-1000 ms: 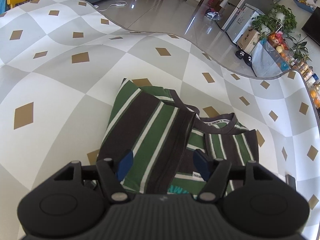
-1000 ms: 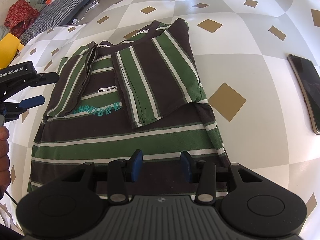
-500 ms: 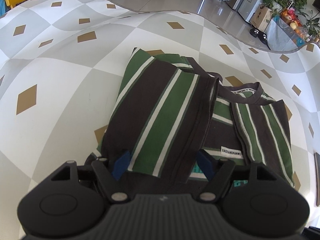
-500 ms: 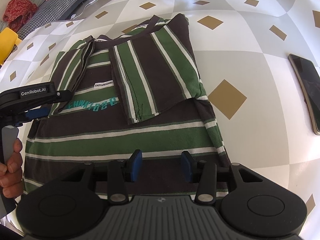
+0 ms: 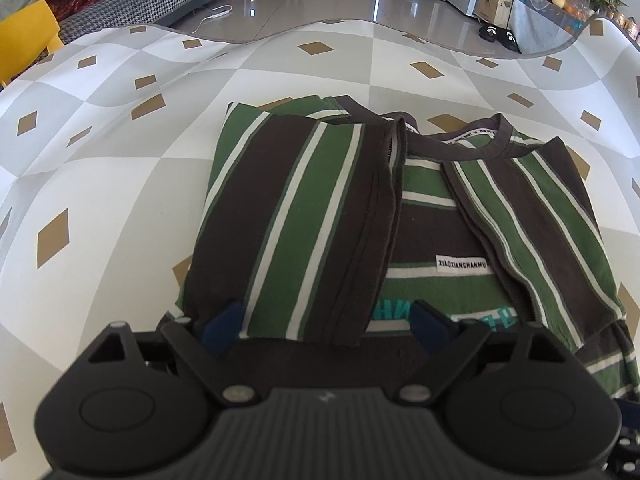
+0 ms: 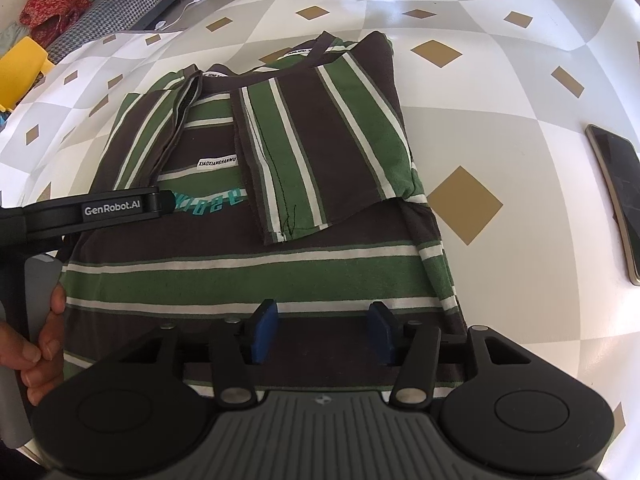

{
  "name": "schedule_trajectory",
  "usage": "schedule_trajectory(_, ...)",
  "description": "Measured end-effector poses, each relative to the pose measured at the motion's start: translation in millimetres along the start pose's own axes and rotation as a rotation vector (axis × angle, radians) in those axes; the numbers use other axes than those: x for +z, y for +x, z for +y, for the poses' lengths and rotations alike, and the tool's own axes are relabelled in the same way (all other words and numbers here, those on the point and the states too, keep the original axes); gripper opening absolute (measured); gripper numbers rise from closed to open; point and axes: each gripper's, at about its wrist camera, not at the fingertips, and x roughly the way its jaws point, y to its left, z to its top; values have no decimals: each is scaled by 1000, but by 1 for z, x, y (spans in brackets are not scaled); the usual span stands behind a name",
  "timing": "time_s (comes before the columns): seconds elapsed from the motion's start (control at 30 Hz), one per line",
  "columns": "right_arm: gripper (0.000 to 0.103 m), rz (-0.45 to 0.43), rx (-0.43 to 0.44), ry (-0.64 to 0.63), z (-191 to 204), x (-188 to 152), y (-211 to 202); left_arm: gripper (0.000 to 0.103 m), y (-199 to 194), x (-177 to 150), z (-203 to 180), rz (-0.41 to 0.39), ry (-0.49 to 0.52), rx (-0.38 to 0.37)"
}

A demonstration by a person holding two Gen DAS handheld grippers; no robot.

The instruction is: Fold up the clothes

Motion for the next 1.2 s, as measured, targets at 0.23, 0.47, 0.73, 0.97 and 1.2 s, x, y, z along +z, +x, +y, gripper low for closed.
schedule_trajectory(0.23, 50, -15, -9, -48, -1, -3, 0, 96, -3, -10, -11, 1, 32, 7)
schedule_trajectory(0.47, 50, -30, -34, -81, -4, -8, -1, 97, -7, -16, -17, 7, 42, -12)
schedule_trajectory(0.73, 50, -34, -74, -82, -20, -15, -7, 100, -13, -26, -28, 9, 65, -42)
schedule_trajectory(0.97, 50, -37, -111, -70, -36, -23, -13, 100, -17, -34, -45, 1, 105, -53)
schedule_trajectory(1.2, 50, -44, -127, -45, -53, -30, -18, 101, -18, -36, -61, -4, 137, -71)
